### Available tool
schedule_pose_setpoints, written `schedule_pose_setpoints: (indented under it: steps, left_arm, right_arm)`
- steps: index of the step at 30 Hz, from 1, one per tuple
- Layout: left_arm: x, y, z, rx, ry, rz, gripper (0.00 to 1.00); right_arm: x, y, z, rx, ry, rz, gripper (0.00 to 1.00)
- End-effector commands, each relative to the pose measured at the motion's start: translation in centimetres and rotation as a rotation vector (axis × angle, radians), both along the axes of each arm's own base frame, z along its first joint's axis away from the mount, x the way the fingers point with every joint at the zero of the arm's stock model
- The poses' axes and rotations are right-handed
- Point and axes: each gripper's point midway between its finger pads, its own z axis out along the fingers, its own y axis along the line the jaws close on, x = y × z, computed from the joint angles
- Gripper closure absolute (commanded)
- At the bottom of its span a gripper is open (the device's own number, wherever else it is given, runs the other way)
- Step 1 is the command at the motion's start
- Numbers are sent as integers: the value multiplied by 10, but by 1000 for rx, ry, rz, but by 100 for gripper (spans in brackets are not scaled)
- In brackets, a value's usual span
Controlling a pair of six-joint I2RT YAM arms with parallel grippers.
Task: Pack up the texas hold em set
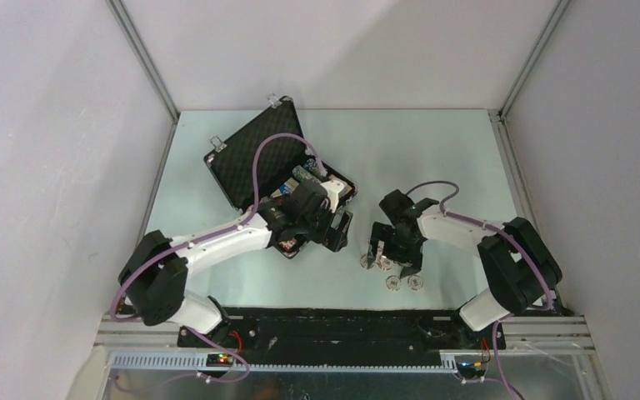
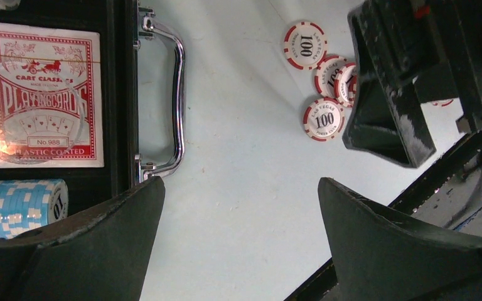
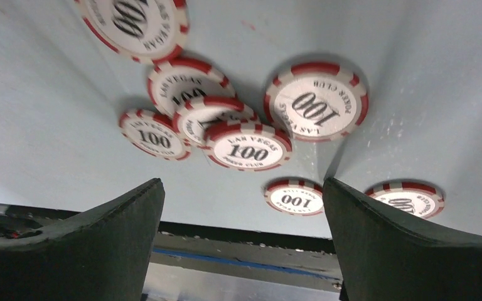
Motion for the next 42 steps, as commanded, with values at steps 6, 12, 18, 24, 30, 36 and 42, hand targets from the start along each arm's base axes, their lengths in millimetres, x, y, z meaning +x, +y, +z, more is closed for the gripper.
schedule_pose_setpoints:
  steps: [6, 12, 18, 24, 30, 36, 42]
  left_arm:
    - [3, -8, 10, -46, -22, 8, 1]
    - [5, -8, 11, -48, -28, 16, 1]
    - [7, -7, 17, -55, -51, 19, 1]
    - [8, -6, 18, -63, -67, 16, 0]
    - [12, -4, 19, -72, -78, 13, 0]
    - [14, -5, 19, -86, -78, -2, 0]
    - [17, -4, 19, -91, -82, -6, 0]
  right_arm:
    - [47, -1, 13, -52, -24, -233, 0]
    - [38, 4, 8, -87, 100, -385, 0]
    - [35, 9, 12, -74, 149, -501, 0]
    - [32, 11, 0, -64, 185, -583, 0]
    - [33, 8, -7, -80, 205, -694, 0]
    - [38, -1, -11, -111, 210, -782, 1]
    - [40, -4, -16, -130, 219, -794, 1]
